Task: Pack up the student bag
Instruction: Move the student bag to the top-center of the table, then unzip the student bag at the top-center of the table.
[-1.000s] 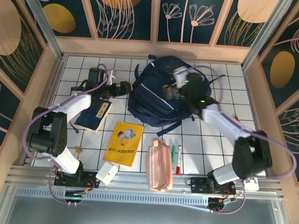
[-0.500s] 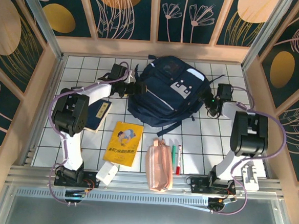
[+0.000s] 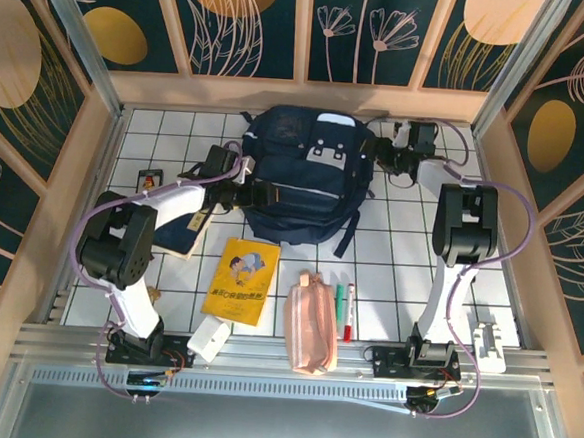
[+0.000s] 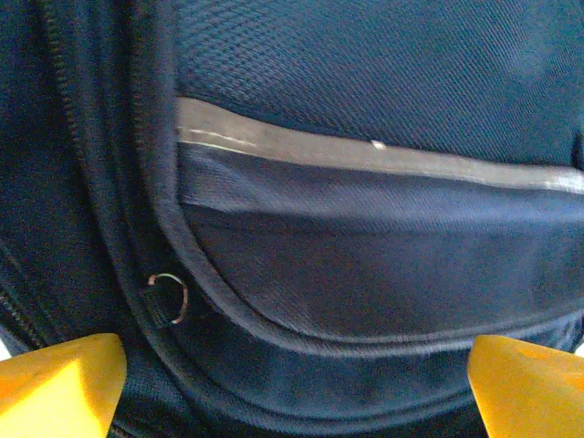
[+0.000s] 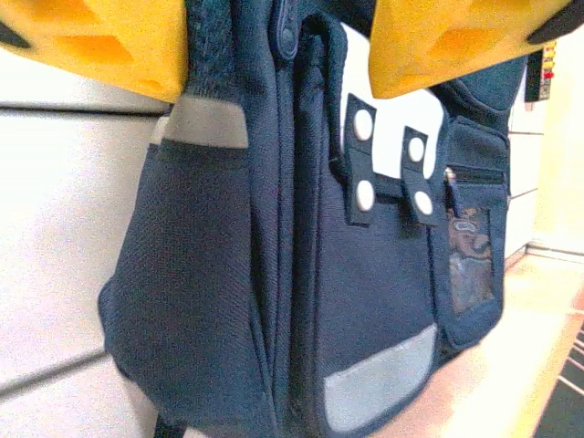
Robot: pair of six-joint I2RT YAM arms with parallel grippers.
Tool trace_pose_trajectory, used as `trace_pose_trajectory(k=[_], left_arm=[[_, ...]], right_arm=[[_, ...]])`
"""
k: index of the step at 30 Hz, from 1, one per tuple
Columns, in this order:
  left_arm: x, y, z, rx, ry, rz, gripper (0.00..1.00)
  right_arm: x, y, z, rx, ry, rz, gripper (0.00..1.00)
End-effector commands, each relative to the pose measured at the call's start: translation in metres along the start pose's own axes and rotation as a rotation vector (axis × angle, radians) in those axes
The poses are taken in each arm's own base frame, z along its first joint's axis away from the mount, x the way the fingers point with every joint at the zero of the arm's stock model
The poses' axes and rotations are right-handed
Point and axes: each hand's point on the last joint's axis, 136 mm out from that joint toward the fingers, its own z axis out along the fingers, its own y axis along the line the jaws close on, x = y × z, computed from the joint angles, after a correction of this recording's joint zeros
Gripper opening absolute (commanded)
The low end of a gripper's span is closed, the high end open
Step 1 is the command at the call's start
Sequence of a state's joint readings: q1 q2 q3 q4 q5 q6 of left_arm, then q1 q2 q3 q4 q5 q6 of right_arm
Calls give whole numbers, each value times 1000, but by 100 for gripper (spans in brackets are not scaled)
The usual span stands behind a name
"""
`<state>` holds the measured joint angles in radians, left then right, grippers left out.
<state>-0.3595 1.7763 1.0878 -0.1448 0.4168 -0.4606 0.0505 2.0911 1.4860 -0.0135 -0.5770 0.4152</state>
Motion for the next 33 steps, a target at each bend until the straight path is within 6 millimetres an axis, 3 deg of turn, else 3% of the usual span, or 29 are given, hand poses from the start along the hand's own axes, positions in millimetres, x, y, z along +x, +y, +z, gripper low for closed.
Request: trace_pose_trajectory(k=[1, 4, 6, 8, 10, 12, 15, 17, 20, 23, 28, 33], left_arm=[[-12, -18, -24, -19, -8, 108, 93], [-31, -38, -57, -60, -66, 251, 93], [-39, -68, -74, -29, -89, 426, 94], [-36, -97, -73, -9, -92, 665, 95], [-29, -117, -60, 5, -79, 924, 95], [-31, -114, -38, -9, -67, 1116, 93], [-37, -90, -5, -96, -4, 1284, 89], [-29, -78, 11, -90, 89, 1427, 74], [-37, -79, 25, -95, 46, 1502, 73], [-32, -87, 32, -42, -35, 1611, 77], [-13, -81, 38, 20, 24, 1670, 79], [6, -76, 35, 76, 78, 1678, 81]], right_arm=[[-9, -7, -12, 29, -8, -27, 56], [-13, -18, -44, 98, -61, -116, 58], [-1, -28, -60, 123, -35, -257, 58], [20, -24, -66, 70, 18, -448, 58], [43, -18, -66, 33, 73, -656, 59], [52, -18, -67, 50, 107, -785, 59], [54, -17, -67, 43, 148, -848, 60], [51, -16, -70, 57, 140, -864, 60], [47, -10, -76, 57, 95, -894, 60], [42, -10, -79, 70, 67, -900, 61], [44, -15, -77, 62, 89, -897, 61], [67, -18, -72, -10, 198, -951, 61]])
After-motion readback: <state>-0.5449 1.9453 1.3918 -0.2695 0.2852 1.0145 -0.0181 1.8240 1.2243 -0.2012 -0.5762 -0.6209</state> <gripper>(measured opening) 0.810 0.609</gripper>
